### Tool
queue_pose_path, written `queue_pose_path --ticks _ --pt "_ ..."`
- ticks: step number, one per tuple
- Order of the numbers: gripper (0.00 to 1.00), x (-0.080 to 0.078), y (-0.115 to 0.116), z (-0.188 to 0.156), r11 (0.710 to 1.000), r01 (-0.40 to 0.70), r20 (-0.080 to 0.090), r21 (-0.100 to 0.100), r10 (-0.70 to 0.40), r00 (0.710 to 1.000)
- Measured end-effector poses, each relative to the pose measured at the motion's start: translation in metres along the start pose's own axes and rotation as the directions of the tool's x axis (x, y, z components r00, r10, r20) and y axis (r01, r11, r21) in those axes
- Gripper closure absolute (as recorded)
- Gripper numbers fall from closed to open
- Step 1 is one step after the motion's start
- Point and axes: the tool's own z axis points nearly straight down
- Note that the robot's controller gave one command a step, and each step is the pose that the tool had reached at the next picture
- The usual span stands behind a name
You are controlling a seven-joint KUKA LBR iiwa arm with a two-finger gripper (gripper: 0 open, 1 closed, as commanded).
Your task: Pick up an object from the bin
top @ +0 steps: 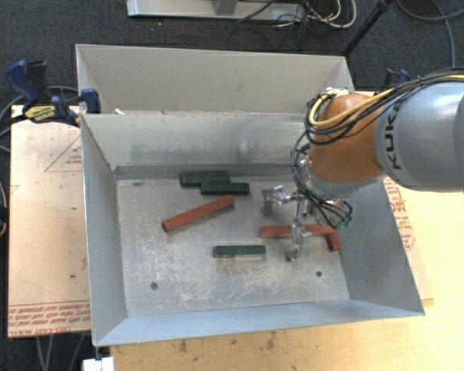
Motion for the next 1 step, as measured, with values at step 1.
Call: queue_pose_path --ticks 1 --pt "1.0 0.0 -0.0002 -0.0002 1.0 0.0 0.0 0.0 0.0 1.0"
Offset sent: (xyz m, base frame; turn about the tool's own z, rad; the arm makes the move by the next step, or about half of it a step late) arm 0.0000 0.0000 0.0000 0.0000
